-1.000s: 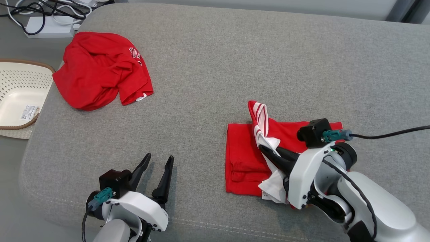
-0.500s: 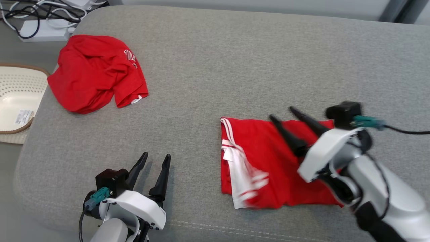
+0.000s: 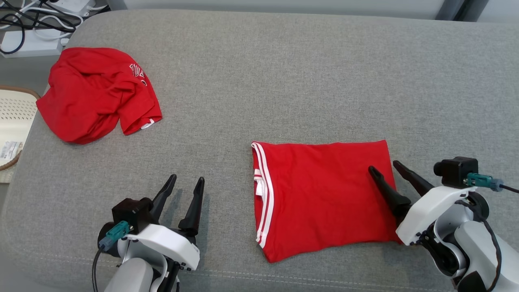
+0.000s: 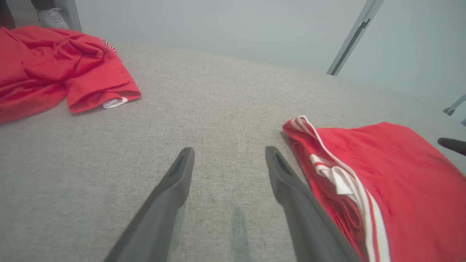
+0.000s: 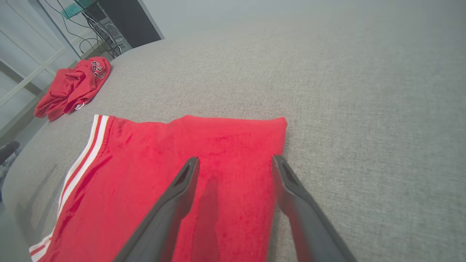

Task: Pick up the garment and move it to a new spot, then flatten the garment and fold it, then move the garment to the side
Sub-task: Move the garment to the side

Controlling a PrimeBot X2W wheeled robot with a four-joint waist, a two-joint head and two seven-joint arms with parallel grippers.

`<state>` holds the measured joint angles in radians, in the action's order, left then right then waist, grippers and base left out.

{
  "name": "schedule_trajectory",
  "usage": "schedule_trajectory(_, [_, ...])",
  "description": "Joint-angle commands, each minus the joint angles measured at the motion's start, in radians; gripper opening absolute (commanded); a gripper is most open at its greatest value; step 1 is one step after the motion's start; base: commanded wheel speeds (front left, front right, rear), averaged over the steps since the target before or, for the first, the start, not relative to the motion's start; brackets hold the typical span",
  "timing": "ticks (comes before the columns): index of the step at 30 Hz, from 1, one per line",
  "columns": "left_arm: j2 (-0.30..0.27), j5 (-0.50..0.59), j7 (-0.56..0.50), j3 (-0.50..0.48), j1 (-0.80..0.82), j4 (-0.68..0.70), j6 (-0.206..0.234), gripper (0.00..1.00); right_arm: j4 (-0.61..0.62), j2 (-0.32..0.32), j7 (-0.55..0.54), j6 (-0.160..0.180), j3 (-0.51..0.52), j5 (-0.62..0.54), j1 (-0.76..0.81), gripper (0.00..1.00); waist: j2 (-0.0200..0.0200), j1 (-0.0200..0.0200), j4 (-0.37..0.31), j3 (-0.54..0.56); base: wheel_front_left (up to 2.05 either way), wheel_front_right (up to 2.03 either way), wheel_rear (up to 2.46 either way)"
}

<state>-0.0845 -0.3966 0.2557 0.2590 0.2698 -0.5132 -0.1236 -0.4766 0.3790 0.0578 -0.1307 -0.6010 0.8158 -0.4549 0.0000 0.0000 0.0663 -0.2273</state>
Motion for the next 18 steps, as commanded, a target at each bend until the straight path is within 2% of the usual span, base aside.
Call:
schedule_trajectory(1, [-0.014, 0.006, 0.006, -0.033, 0.022, 0.031, -0.007, 1.0, 0.012, 0.002, 0.021, 0.0, 0.002, -0.005, 0.012, 1.0, 0.0, 0.0, 0.003, -0.004, 0.0, 0.0, 0.0])
schedule_trajectory(8, [-0.023, 0.0, 0.006, -0.021, 0.025, 0.051, -0.007, 1.0, -0.031, -0.007, 0.029, 0.0, 0.051, -0.045, 0.005, 1.0, 0.0, 0.0, 0.015, -0.02, 0.0, 0.0, 0.0])
schedule_trajectory(18, [-0.025, -0.003, 0.006, -0.015, 0.033, 0.051, -0.007, 1.0, -0.072, -0.043, -0.018, 0.0, 0.058, -0.113, 0.011, 1.0, 0.0, 0.0, 0.022, -0.033, 0.0, 0.0, 0.0])
